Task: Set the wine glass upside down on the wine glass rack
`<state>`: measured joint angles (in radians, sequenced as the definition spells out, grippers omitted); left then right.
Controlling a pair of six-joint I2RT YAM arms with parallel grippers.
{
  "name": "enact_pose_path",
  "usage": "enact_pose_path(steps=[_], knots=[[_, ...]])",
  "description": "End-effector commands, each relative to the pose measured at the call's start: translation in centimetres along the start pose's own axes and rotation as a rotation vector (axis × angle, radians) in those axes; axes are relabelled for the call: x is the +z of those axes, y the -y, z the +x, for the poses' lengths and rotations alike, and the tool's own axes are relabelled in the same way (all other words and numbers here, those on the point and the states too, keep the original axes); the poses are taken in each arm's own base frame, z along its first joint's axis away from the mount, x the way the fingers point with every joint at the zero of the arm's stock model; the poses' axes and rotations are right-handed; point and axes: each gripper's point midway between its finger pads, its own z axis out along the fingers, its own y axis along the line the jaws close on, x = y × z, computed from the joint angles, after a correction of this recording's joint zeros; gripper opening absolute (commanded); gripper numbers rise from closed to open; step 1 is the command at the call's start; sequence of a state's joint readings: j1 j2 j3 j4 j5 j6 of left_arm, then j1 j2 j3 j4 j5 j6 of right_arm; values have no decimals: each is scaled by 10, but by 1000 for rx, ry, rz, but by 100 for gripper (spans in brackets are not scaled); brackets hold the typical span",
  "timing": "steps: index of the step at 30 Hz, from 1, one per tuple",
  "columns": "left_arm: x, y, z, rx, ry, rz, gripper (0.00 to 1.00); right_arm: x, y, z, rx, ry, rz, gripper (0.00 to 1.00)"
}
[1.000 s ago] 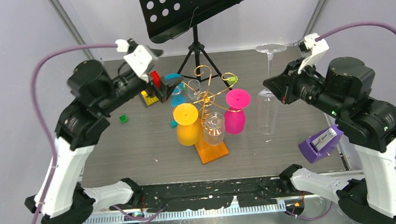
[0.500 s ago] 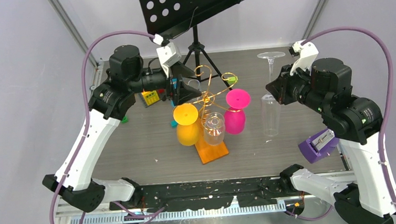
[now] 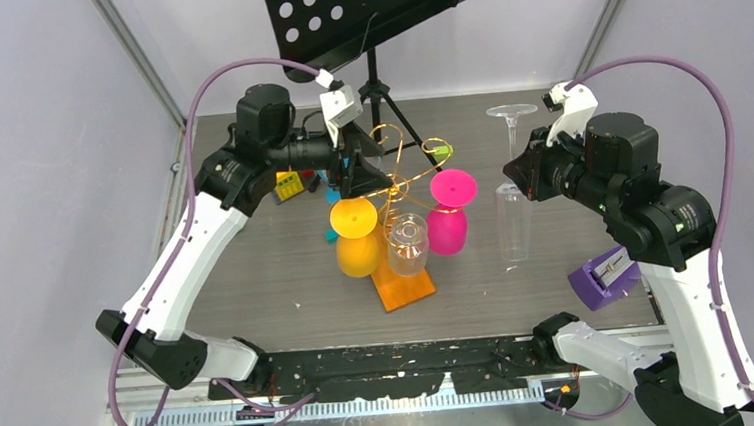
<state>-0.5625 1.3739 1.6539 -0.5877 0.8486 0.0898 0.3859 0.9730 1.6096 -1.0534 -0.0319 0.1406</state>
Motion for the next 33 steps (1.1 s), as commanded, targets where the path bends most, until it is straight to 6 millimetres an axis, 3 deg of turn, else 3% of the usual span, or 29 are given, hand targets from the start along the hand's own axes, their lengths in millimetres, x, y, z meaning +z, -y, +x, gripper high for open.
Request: enact_pose_path(steps=[1,7,21,29,33], knots=[[4,-2,-3,23,13,29,62,-5,-5,-29,-11,124,-30,5],[9,-2,9,3,-10,50,52,-4,-3,-26,-11,115,-25,5],[17,-8,34,10,-70,18,43,-3,-3,-25,-2,116,-34,5],[21,-6,38,6,-75,35,41,-2,-2,-24,-1,114,-31,5],[22,-7,39,5,-70,37,45,-1,-2,-24,0,115,-32,5]])
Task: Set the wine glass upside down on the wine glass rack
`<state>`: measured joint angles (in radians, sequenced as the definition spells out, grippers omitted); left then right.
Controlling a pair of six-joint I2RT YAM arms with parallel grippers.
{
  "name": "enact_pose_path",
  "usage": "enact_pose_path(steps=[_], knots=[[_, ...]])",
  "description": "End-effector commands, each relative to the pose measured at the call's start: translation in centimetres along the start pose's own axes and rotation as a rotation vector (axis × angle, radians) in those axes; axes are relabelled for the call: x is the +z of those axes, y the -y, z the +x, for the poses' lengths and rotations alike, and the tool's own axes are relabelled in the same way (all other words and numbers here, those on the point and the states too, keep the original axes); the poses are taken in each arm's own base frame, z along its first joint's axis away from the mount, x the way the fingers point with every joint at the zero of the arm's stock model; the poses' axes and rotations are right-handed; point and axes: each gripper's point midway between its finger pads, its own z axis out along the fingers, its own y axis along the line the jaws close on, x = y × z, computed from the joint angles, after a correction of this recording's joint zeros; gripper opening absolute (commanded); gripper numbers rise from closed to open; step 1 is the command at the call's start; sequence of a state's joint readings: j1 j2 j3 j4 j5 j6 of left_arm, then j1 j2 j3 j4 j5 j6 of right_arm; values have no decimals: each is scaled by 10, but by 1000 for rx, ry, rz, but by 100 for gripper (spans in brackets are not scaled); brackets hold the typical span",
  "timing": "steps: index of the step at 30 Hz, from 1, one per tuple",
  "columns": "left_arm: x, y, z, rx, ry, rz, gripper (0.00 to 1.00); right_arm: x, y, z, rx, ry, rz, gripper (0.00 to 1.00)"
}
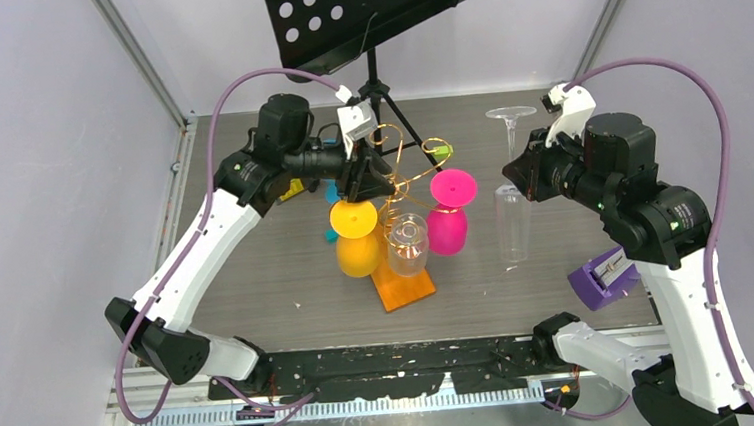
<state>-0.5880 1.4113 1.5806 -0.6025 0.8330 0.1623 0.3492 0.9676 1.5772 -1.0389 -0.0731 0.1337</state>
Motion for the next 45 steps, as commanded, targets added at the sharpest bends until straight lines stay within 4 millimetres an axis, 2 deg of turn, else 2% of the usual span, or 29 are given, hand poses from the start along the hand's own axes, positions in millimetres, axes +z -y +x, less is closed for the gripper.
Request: enact_pose_path(steps=[1,10,13,24,26,27,34,36,37,38,39,40,41,42,43,45], knots=[[3,0,-4,19,19,13,46,-6,-5,-30,-9,126,-26,5],[8,2,-6,23,30,46,45,-3,-5,-27,-10,121,-29,5],[9,2,-7,25,34,48,42,-3,-5,-27,-10,121,-30,5],[10,2,-5,6,21,57,11,-2,-4,-24,-7,120,-29,5],[10,1,-5,1,16,53,1,-1,-3,-24,-6,121,-28,5],[10,0,-4,-2,13,50,0,0,-3,-24,-5,120,-29,5],[10,1,0,-21,1,49,0,6,-2,-26,-33,163,-36,5],[10,3,1,-18,6,62,0,14,2,-24,-59,180,-25,5],[10,4,2,-14,9,70,0,13,4,-32,-74,226,-18,5],[11,6,3,-14,9,80,0,20,7,-27,-100,221,-8,5],[11,10,3,-6,10,105,0,18,9,-37,-121,275,0,5],[10,13,3,3,12,122,0,23,13,-33,-149,276,12,5],[10,13,3,3,10,128,0,20,16,-46,-163,339,35,5],[10,14,4,5,9,127,0,24,20,-45,-182,348,51,5],[10,14,3,15,9,130,0,22,23,-55,-192,395,70,5],[8,17,3,27,11,141,0,27,27,-62,-232,429,84,5]])
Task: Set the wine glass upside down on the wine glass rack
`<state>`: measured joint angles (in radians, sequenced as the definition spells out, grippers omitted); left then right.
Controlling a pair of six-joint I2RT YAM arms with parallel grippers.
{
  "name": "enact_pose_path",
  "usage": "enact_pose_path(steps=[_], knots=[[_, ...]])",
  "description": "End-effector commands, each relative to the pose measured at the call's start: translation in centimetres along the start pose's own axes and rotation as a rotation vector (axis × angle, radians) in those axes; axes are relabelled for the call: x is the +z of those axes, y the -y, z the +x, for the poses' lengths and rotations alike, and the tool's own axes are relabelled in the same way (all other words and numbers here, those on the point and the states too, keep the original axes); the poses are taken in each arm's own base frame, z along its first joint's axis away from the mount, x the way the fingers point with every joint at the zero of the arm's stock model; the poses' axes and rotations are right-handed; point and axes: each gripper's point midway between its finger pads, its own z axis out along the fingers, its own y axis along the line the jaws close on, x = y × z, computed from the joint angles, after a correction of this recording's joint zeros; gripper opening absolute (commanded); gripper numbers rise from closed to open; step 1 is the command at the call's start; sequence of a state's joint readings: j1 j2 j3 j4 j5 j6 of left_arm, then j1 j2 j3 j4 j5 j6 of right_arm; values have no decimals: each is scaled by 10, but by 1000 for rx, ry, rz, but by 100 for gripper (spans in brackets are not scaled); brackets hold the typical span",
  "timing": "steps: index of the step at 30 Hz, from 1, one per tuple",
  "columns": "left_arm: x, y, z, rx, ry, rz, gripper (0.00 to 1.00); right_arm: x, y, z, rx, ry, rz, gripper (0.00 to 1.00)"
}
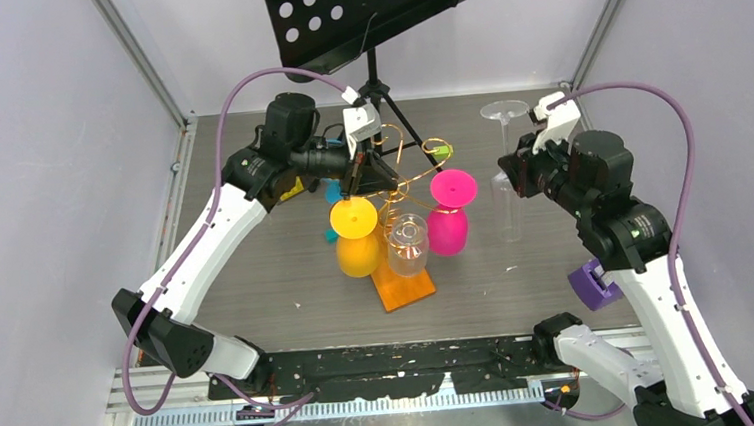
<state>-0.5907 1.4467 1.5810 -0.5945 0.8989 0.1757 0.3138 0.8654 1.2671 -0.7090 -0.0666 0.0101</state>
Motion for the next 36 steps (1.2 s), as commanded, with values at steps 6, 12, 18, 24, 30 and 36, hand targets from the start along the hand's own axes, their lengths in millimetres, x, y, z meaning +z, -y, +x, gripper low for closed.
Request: enact_pose_path(steps=[6,12,18,24,30,36], knots=[[0,16,-6,54,25,89,0,29,19,-79,-267,350,5,5],[-1,17,-8,55,32,88,0,65,33,-75,-320,361,-93,5],[-3,20,-14,71,50,91,0,80,18,-67,-466,448,-298,5],[-6,18,-12,95,55,66,0,86,-8,-52,-485,445,-704,5],[-5,18,-14,96,58,66,0,105,-18,-35,-451,418,-934,5],[-6,18,-16,99,60,60,0,109,-45,-31,-420,460,-1039,5]])
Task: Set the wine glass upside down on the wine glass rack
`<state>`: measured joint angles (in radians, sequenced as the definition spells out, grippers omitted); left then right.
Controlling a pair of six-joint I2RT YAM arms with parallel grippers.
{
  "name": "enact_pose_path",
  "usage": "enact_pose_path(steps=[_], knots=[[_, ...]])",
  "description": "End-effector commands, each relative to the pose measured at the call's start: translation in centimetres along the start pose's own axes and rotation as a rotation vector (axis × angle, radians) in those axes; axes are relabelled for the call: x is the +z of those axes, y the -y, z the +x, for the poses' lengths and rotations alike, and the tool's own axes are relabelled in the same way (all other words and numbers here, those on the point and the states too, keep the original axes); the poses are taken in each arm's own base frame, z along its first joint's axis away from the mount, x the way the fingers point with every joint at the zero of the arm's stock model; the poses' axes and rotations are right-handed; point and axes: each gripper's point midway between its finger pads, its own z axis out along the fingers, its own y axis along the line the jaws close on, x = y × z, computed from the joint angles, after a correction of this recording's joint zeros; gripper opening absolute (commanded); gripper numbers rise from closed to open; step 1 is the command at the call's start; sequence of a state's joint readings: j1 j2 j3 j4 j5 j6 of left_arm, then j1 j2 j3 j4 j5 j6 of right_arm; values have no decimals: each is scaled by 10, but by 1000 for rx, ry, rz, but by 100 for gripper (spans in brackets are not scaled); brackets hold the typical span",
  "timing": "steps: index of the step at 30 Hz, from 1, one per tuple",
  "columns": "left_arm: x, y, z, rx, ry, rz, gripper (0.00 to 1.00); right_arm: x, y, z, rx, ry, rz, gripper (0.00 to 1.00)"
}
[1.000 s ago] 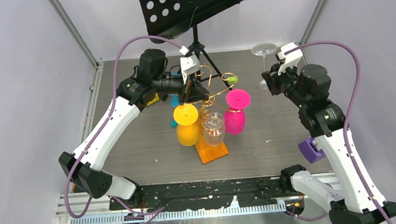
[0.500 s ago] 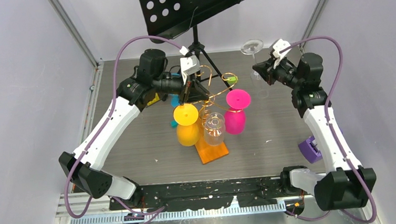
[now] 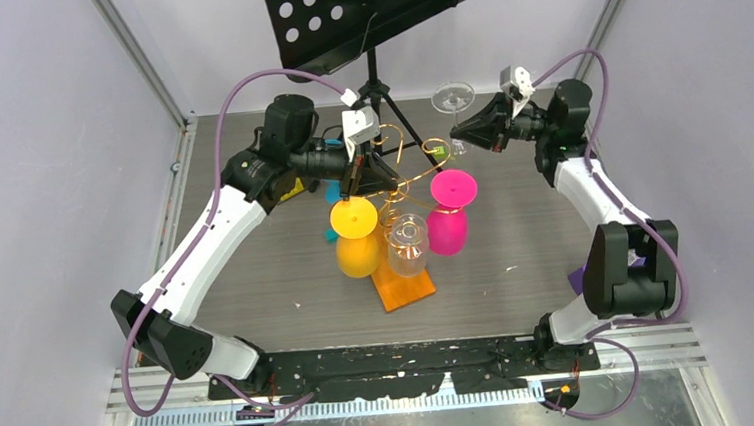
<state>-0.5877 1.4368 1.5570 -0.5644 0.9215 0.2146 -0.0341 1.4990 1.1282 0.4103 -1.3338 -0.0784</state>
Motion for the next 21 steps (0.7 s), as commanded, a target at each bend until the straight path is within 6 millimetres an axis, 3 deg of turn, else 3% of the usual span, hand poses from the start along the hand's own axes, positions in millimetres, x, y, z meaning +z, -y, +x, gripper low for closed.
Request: enact_pose_path(steps=[1,4,11,21], knots=[[-6,16,-17,49,46,40,0,23,-32,-39,-152,100,-169,5],[-7,16,-17,55,47,33,0,31,-48,-52,-149,165,-230,5],[-9,16,-16,57,43,16,0,59,-57,-36,-108,149,-343,5],[-9,15,-18,53,46,11,0,55,-72,-33,-118,131,-366,5]])
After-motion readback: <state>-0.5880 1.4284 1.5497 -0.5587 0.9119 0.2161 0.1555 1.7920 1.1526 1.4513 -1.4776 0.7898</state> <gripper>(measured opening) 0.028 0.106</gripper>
